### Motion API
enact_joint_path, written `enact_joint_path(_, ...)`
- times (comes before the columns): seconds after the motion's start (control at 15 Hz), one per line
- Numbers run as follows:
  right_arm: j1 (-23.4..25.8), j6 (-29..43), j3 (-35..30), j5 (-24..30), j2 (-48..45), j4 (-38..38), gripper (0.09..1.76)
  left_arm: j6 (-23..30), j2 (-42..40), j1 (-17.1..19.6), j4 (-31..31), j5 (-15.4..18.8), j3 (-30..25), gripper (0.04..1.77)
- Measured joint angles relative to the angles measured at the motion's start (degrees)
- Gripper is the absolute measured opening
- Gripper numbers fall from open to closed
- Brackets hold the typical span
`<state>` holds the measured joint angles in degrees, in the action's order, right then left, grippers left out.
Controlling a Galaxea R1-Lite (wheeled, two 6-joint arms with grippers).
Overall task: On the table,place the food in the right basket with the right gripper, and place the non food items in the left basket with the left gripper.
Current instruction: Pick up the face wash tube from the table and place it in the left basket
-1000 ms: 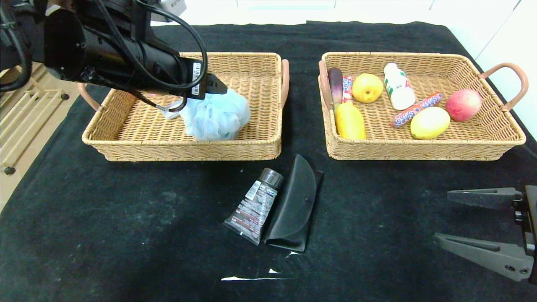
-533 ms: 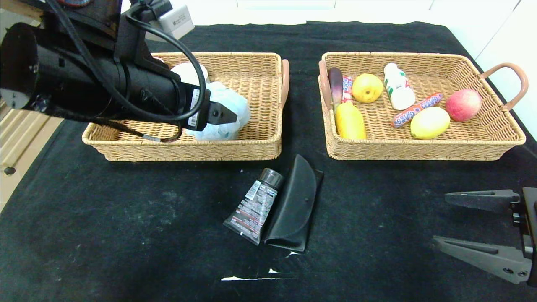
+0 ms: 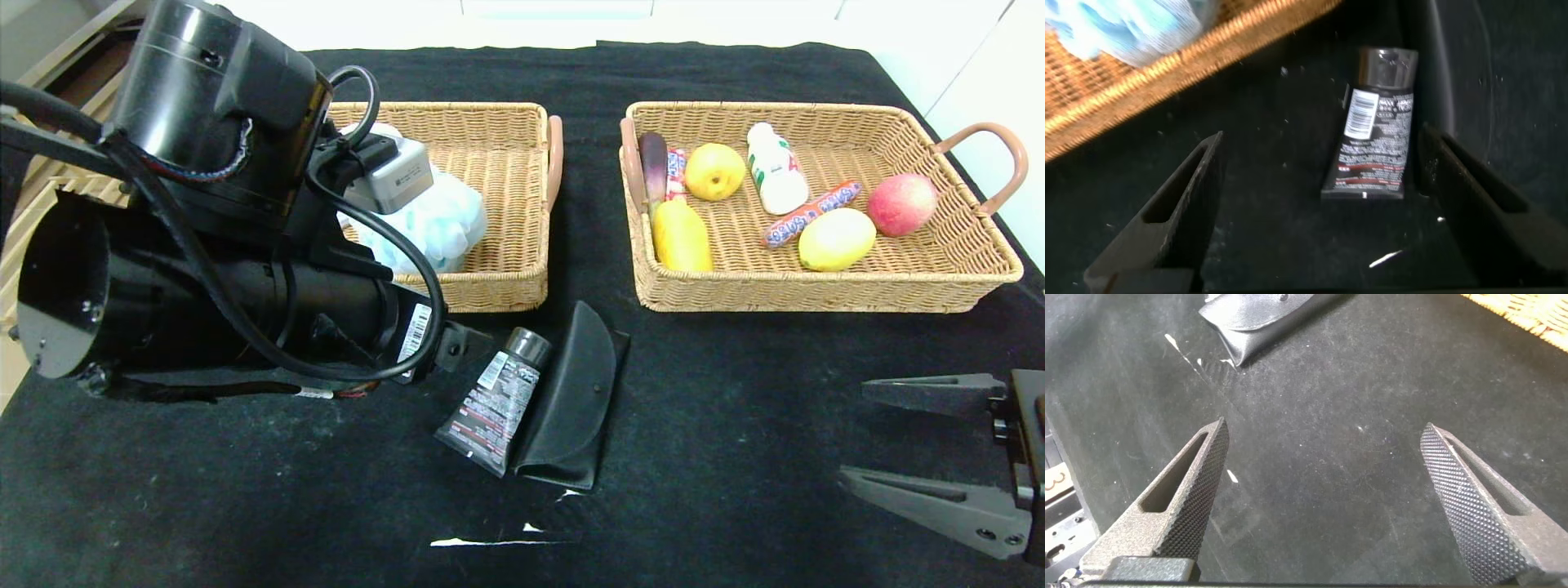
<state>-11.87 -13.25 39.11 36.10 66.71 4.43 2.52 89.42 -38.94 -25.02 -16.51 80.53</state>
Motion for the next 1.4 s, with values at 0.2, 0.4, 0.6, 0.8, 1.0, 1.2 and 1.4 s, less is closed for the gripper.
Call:
enact_joint_path(0.2, -0.1, 0.0, -0.1, 0.0, 0.1, 0.0, 1.71, 1.1, 1.0, -1.4, 3.0, -2.2, -1.0, 1.69)
enact_joint_path(0.4, -0.2, 0.0, -0.1, 0.0, 0.2, 0.0, 1.71, 1.8, 2.6, -2.0, 3.1, -2.9, -0.9, 1.7)
enact_joint_path(0.6, -0.2, 0.0, -0.1, 0.0, 0.4, 0.0, 1.71, 3.6, 4.6, -2.9, 3.7, -4.1, -0.5, 1.7)
enact_joint_path(0.8, -0.2, 0.0, -0.1, 0.0, 0.5, 0.0, 1.71, 3.7, 6.7, -3.5, 5.9, -4.3, -0.4, 1.7)
enact_joint_path(1.0, -0.2, 0.0, -0.1, 0.0, 0.5, 0.0, 1.71, 4.1, 8.3, -3.6, 6.4, -6.4, -0.6, 1.7)
enact_joint_path(1.2, -0.2, 0.0, -0.1, 0.0, 0.5, 0.0, 1.71, 6.7, 9.2, -4.3, 6.4, -6.6, -1.1, 1.71)
enact_joint_path(1.4, -0.2, 0.0, -0.1, 0.0, 0.5, 0.0, 1.71, 7.9, 10.4, -5.3, 6.5, -6.8, -1.0, 1.71)
